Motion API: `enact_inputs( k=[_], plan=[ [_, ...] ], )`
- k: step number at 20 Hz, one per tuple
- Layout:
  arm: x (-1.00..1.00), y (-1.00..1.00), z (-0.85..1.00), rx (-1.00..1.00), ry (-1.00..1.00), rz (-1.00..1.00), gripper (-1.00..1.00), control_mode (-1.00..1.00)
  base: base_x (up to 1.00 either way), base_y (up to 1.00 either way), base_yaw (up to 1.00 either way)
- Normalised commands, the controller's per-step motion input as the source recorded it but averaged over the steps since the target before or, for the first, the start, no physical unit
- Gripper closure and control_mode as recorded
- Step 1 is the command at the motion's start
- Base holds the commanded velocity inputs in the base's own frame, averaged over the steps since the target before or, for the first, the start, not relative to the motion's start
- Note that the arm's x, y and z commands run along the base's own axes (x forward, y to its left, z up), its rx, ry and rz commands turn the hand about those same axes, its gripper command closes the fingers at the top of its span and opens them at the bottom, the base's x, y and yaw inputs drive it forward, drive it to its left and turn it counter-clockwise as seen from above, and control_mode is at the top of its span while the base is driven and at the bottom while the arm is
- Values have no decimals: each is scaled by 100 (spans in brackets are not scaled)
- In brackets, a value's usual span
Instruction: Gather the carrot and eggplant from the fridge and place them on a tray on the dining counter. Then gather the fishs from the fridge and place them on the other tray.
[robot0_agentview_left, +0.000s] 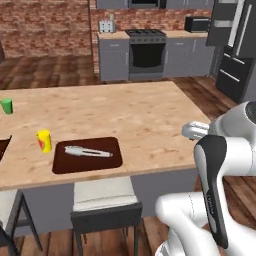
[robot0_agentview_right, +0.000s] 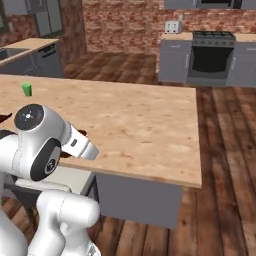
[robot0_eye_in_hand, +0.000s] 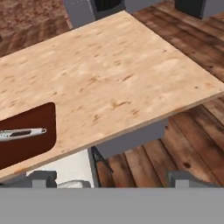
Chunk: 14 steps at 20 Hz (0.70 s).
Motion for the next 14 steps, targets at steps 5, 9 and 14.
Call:
enact_inputs(
  k=[5, 9, 14],
  plan=[
    [0, 0, 0, 0, 0, 0, -100, 100, -1, -100, -7],
    [0, 0, 0, 0, 0, 0, -100, 100, 0, -100, -4],
    [0, 0, 0, 0, 0, 0, -100, 100, 17, -100, -1]
  ],
)
